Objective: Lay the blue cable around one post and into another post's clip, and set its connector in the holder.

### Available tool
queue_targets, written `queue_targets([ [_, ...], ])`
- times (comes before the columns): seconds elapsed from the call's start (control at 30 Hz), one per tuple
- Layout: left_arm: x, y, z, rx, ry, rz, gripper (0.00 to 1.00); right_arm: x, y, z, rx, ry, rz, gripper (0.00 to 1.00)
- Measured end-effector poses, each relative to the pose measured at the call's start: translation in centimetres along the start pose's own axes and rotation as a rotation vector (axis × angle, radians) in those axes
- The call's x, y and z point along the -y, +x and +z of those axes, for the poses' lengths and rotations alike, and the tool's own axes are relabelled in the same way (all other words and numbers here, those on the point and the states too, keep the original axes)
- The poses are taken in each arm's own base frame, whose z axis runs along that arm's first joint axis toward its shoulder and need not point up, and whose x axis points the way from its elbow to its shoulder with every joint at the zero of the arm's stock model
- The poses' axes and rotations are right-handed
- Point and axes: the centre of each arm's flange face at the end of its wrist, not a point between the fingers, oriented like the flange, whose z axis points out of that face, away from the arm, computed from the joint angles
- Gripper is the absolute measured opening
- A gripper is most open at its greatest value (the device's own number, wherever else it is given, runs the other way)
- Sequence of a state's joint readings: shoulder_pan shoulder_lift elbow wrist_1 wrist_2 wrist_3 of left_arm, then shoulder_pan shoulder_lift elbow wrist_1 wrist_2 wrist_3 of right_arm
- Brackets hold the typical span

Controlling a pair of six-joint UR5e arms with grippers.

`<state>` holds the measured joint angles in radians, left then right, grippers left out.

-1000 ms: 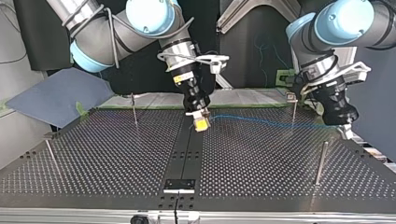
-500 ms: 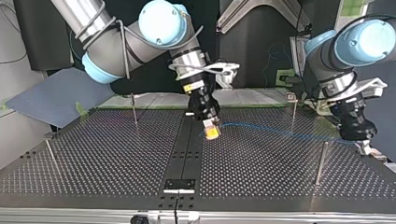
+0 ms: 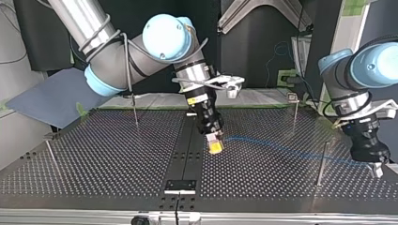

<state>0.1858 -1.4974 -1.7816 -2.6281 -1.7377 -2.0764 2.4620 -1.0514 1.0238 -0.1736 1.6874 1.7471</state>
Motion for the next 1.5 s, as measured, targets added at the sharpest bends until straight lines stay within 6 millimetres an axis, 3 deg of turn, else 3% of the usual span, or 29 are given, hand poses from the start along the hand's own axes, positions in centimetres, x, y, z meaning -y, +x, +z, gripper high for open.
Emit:
queue_targets([
  [0.13, -0.4, 1.1, 0.9, -0.021, 0.005, 0.003, 0.07, 0.0, -0.2, 0.8, -0.001, -0.001, 0.000, 0.00],
  [0.33, -2.0, 2.9, 1.8, -0.049, -0.017, 0.005, 0.07, -0.2, 1.0, 1.9, -0.035, -0.004, 0.004, 0.00],
  [0.67, -5.0, 3.3, 3.3, -0.065, -0.032, 0.015, 0.07, -0.3, 3.2, 3.0, -0.077, -0.009, 0.010, 0.00],
  [1.0, -6.0, 5.1, 3.7, -0.109, -0.012, 0.030, 0.07, -0.7, -0.4, 3.6, -0.022, -0.019, 0.000, 0.00],
  [1.2, -6.8, 7.2, 3.8, -0.155, -0.001, 0.029, 0.07, -0.8, -1.7, 3.8, -0.002, -0.022, -0.002, 0.00],
  [1.5, -7.4, 8.2, 3.9, -0.173, -0.004, 0.022, 0.07, -1.8, -3.9, 3.8, 0.059, -0.045, -0.007, 0.00],
])
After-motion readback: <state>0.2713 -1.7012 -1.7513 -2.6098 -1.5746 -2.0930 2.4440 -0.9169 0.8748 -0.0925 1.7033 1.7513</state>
